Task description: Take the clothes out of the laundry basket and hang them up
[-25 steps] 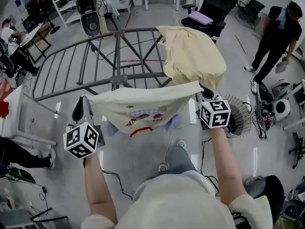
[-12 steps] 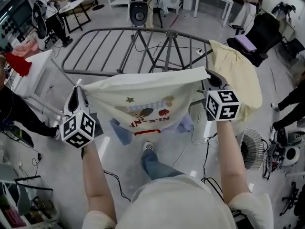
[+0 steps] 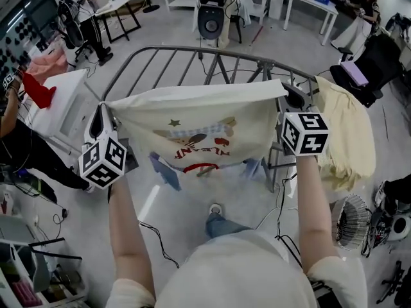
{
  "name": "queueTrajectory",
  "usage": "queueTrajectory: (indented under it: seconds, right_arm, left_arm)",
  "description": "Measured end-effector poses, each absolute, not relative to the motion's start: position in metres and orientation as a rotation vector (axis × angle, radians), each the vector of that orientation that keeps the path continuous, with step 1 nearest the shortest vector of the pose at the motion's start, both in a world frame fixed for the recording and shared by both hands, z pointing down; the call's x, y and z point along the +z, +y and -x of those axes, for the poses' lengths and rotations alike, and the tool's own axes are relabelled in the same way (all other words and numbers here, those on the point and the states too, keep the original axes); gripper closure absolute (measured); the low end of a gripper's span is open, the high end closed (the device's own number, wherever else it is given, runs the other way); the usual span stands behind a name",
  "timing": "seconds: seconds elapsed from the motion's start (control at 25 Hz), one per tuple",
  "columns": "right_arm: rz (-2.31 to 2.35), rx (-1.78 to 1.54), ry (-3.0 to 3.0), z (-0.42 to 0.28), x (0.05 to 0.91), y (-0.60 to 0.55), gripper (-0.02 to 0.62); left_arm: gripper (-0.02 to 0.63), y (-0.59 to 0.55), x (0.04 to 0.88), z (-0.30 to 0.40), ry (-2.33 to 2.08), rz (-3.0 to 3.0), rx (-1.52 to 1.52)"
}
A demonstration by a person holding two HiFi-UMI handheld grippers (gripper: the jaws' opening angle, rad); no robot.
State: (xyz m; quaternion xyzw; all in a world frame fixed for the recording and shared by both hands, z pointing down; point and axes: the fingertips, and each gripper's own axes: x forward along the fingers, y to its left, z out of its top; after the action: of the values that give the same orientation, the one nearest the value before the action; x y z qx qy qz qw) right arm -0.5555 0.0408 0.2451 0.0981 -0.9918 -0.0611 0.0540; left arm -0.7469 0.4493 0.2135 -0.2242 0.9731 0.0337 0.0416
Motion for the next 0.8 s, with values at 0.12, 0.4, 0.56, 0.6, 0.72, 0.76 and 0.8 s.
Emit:
queueTrajectory:
  seconds: [0.12, 0.4, 0.56, 0.6, 0.72, 0.76, 0.8]
  right_arm:
    - [-0.314, -0.182, -3.018, 0.592, 0.233, 0.034, 0.586]
    - [-0.31, -0.224, -2.998, 0.668, 0.209, 0.023, 0.586]
    - [-0.317, -0.236, -2.989, 0.687, 0.213, 0.007, 0.586]
    - [-0.322, -0.235, -2.987, 0.691, 0.214, 0.004, 0.586]
    - [-0.348, -0.23, -2.975, 0.699, 0.224, -0.002, 0.586]
    - [-0.359, -0.231, -2.97, 0.701, 0.229, -0.003, 0.586]
    - [-0.371, -0.236, -2.963, 0.703, 0.234, -0.004, 0.586]
  left_arm:
    - [0.589, 0.44, 0.198, 0.791, 2.969, 0.688, 0.089]
    - [0.589, 0.418, 0.169, 0.89, 2.972, 0.69, 0.054]
    - [0.589, 0.397, 0.171, 0.918, 2.97, 0.704, 0.058]
    - [0.589, 0.393, 0.172, 0.923, 2.968, 0.706, 0.046]
    - [0.589, 0.381, 0.181, 0.937, 2.964, 0.715, 0.01]
    - [0.589, 0.377, 0.185, 0.943, 2.963, 0.721, 0.003]
    - [0.589, 0.374, 0.19, 0.948, 2.96, 0.729, -0.001]
